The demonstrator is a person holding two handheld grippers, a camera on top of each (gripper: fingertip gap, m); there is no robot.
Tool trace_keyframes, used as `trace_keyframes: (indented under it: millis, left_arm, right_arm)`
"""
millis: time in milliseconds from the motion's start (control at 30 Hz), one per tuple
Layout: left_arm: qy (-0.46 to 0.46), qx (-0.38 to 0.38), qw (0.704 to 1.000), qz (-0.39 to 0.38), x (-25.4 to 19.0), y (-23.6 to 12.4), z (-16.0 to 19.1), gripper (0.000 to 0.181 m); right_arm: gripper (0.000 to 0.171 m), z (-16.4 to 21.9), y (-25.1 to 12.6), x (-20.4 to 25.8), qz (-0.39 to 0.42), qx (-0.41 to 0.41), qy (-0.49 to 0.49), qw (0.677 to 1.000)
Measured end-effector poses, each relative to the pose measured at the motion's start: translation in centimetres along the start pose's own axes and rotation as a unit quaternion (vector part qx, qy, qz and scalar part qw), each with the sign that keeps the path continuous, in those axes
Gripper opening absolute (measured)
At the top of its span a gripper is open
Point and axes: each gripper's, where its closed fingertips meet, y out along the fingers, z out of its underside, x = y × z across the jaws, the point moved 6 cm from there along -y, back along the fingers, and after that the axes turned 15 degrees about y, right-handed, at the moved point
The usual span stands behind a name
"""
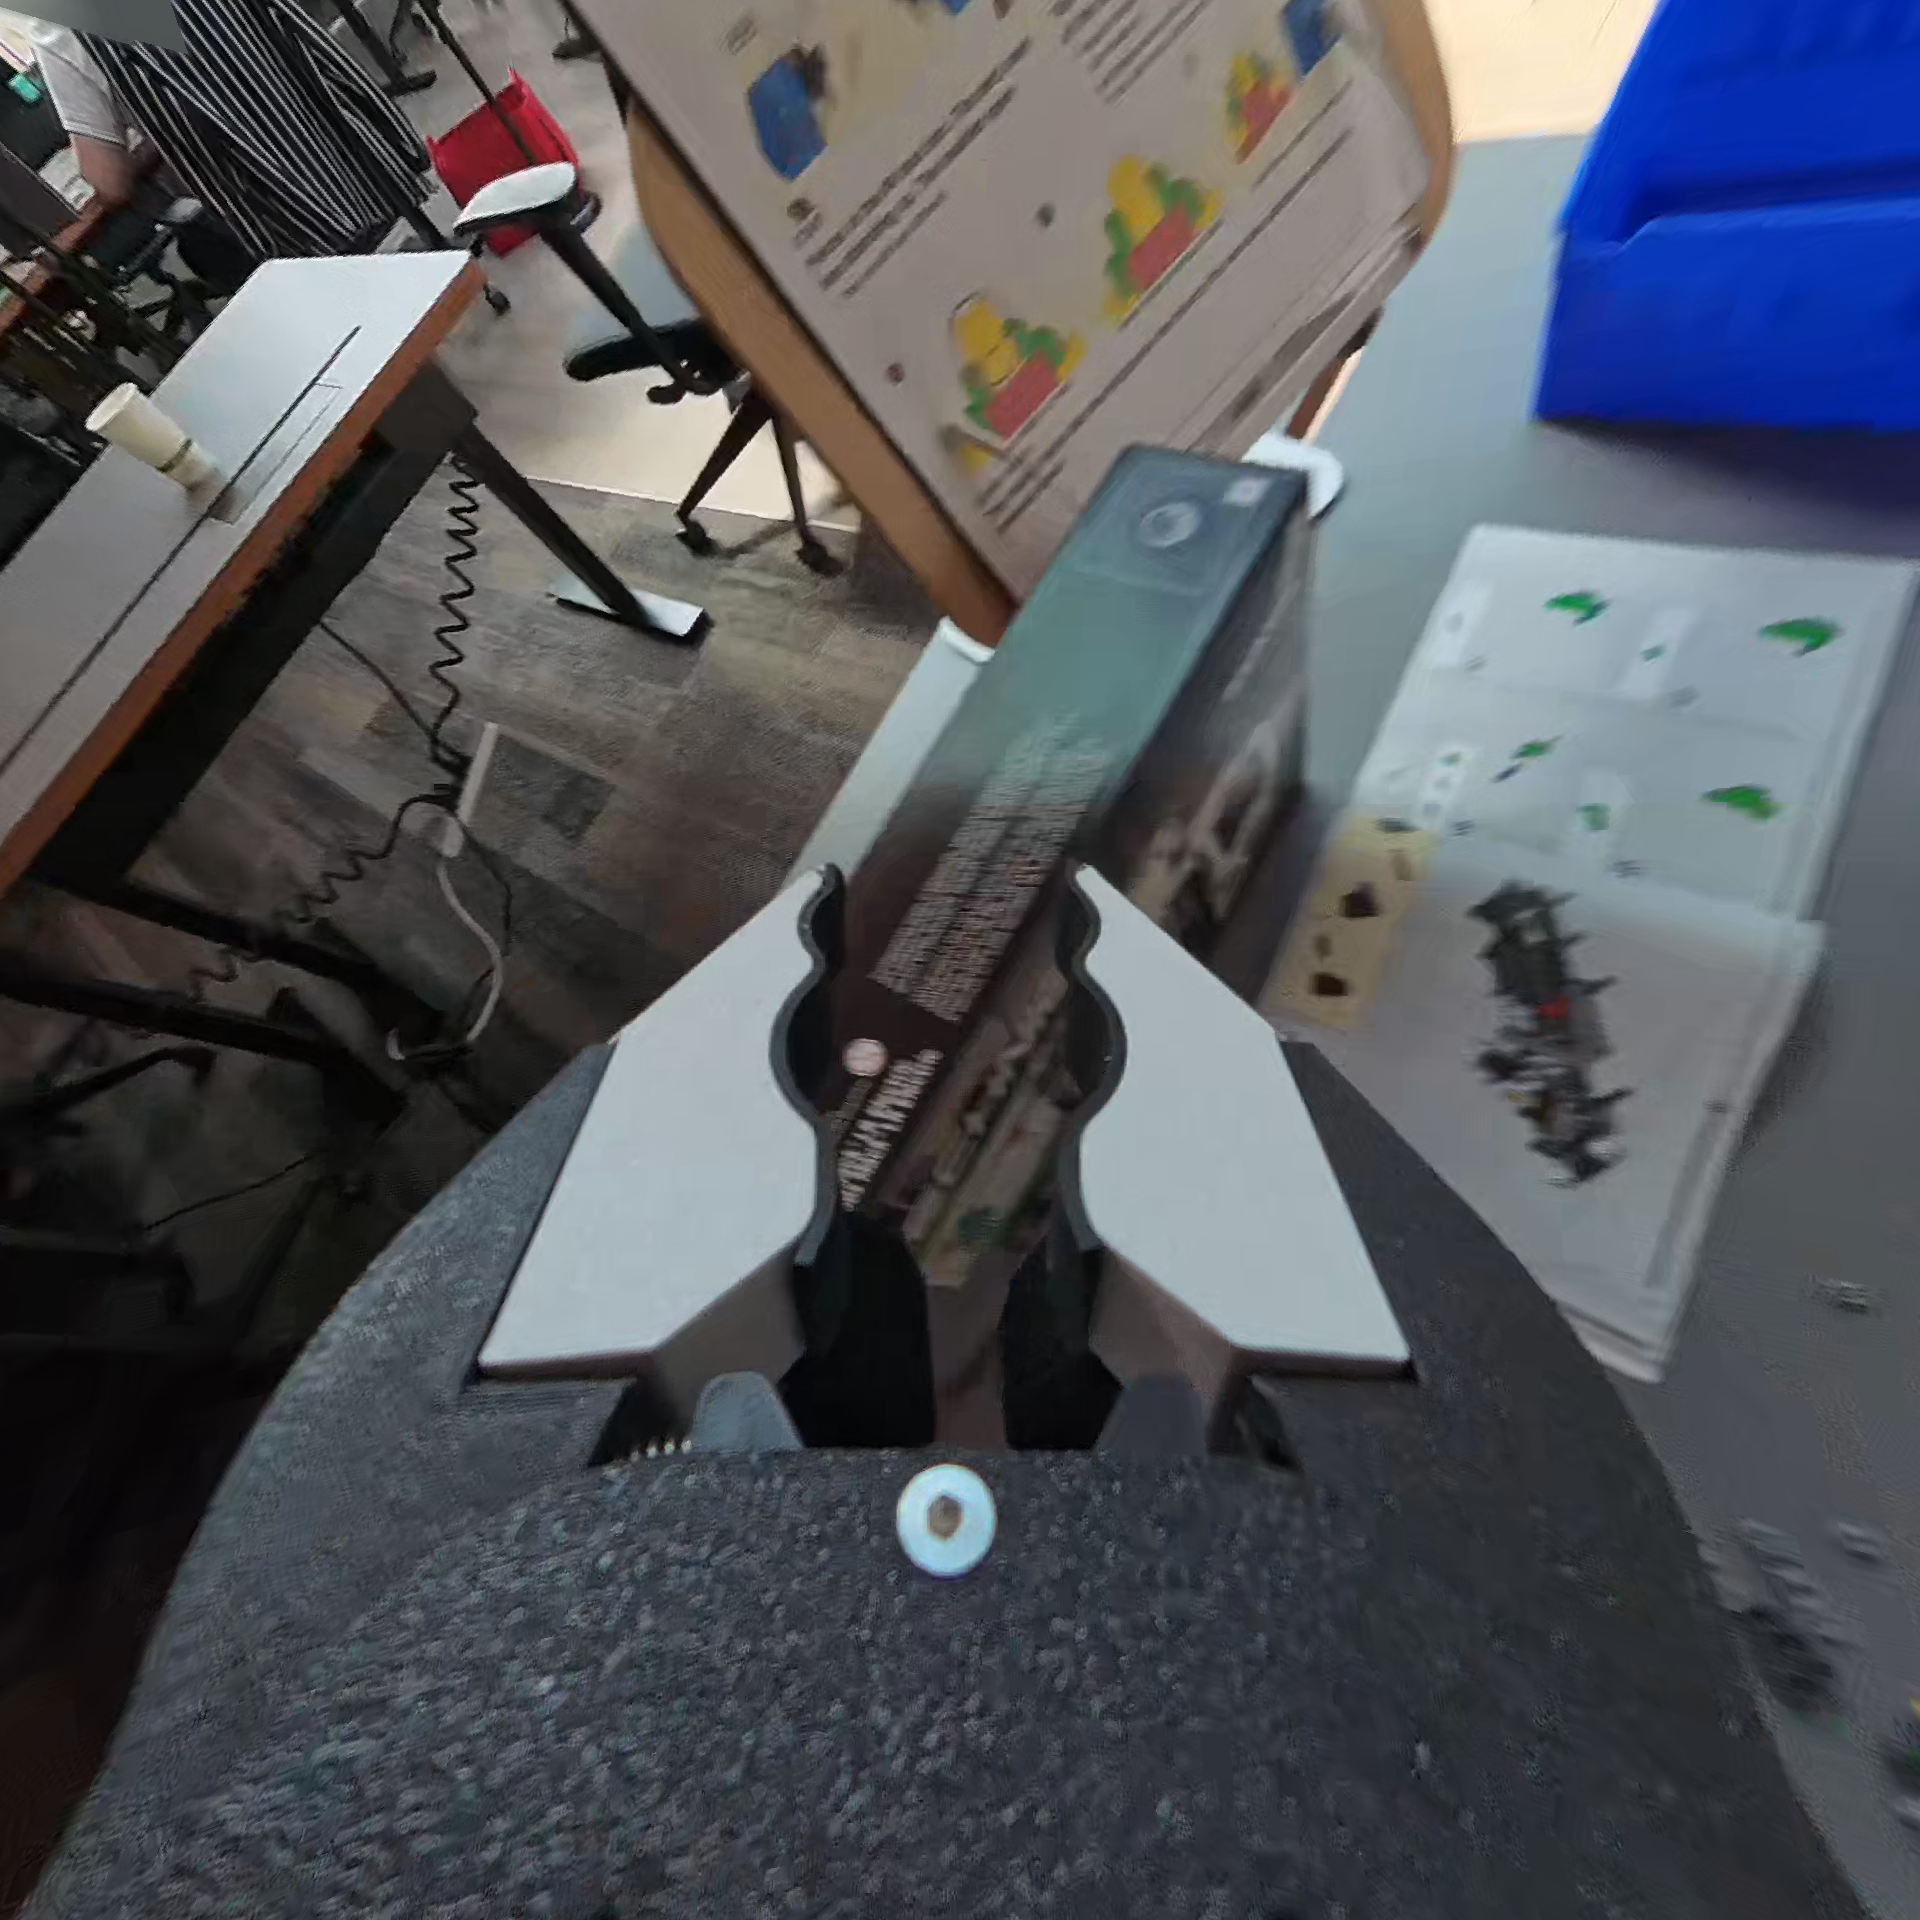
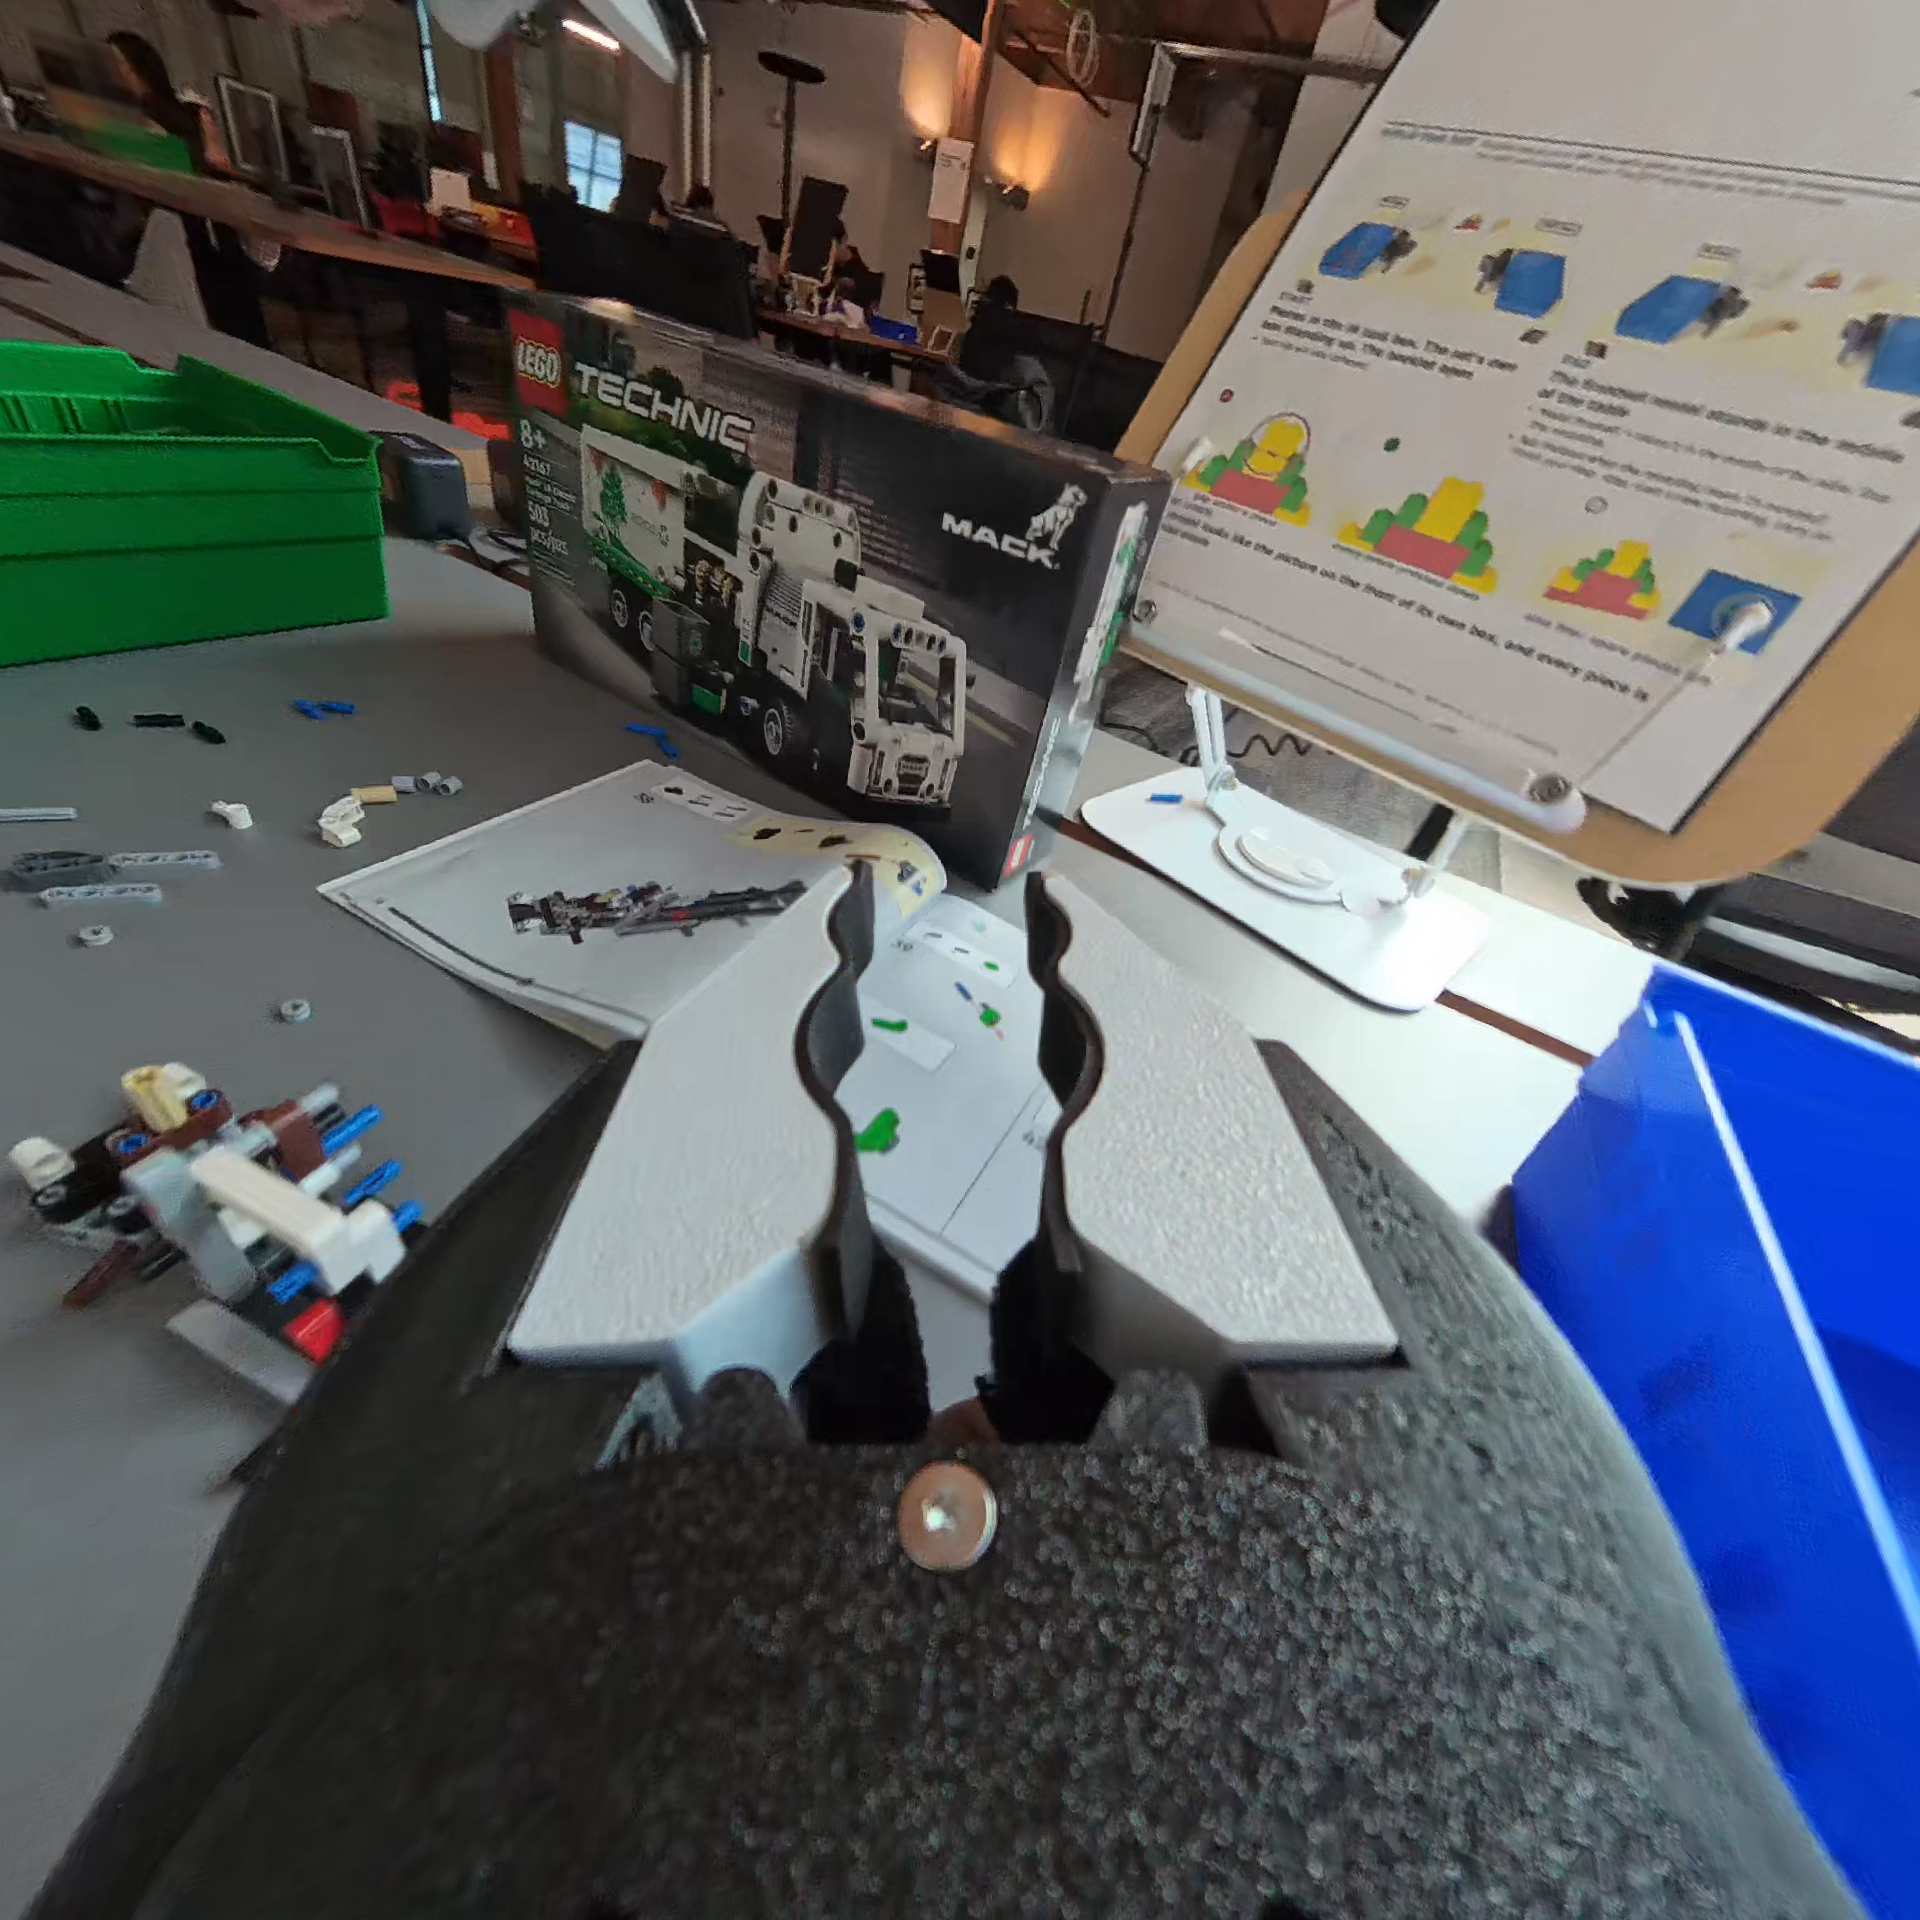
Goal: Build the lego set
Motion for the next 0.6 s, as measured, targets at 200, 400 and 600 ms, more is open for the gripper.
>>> trace_keyframes:
  millis: [200,400,600]
  left_arm:
    - [0.049,0.012,0.994,0.1,12.2,13.6,6.4,0.061]
    - [0.051,-0.004,0.973,0.223,12.5,27.5,9.8,0.036]
    - [0.176,-0.069,0.952,0.241,6.9,32.7,8.2,0.037]
  right_arm:
    - [0.027,3.8,-4.0,0.1,0.085,-0.007,0.011,0.996]
    - [0.027,2.6,-5.3,-3.0,0.159,-0.047,0.021,0.986]
    - [0.027,2.5,-6.5,-5.4,0.172,-0.105,0.022,0.979]
